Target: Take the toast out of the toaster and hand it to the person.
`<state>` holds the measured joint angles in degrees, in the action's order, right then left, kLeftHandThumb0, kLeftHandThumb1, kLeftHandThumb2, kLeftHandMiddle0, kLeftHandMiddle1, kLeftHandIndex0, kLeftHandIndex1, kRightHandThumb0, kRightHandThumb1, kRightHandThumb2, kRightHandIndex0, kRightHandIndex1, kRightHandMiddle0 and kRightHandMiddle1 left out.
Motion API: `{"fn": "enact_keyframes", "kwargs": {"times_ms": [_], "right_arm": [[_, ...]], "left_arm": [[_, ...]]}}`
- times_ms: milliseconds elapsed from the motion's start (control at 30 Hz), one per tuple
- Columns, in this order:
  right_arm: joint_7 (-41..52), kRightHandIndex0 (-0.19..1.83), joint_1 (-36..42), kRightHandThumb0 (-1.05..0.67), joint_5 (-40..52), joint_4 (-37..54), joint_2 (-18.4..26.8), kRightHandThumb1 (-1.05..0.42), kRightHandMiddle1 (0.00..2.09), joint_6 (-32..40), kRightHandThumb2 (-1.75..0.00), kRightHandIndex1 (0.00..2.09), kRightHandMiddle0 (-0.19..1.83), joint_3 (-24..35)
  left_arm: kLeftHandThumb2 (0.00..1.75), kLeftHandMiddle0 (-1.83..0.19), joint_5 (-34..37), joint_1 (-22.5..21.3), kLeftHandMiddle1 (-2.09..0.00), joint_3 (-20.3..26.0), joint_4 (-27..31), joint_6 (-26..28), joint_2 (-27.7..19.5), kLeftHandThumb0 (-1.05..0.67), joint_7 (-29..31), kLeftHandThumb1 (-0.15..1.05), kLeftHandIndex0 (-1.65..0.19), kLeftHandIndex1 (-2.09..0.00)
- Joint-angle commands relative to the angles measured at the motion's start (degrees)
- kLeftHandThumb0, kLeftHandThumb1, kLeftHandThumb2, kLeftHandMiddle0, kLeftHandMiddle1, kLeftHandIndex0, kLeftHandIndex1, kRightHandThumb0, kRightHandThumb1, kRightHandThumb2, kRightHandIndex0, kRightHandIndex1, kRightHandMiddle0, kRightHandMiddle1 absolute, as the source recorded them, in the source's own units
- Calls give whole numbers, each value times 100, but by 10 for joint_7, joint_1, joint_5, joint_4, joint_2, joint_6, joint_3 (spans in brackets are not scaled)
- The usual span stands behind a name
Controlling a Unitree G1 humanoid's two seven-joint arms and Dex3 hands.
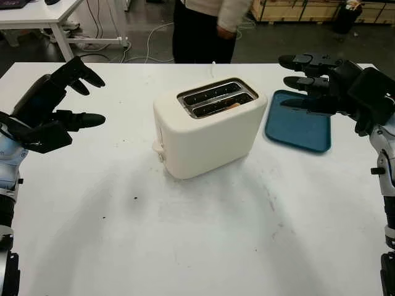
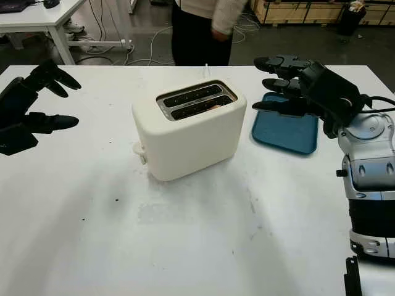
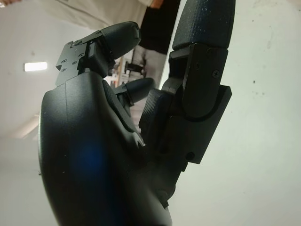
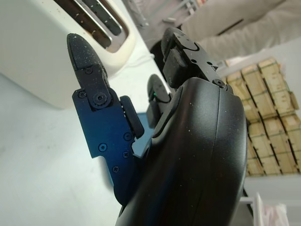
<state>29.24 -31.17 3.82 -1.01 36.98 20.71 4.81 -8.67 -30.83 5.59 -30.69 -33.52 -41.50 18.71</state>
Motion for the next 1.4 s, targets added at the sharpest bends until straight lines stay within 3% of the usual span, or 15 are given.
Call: {"fn": "enact_keyframes", "kwargs": {"times_ms": [0,1367], "right_arm": [[-2,39,2,-56,3,10,-4,-79,0,8,0,3,41,2],[10,42,-41,-44,-42,-24,10,-74,1,-40,0,4,44,-8]], "left_arm": [[29,0,2,6,-166,2,2,0,2,-105,-7,92,0,-146],[32,0,-6,-8,-167,-5,-5,10,1,-105,-15,92,0,-150]]}}
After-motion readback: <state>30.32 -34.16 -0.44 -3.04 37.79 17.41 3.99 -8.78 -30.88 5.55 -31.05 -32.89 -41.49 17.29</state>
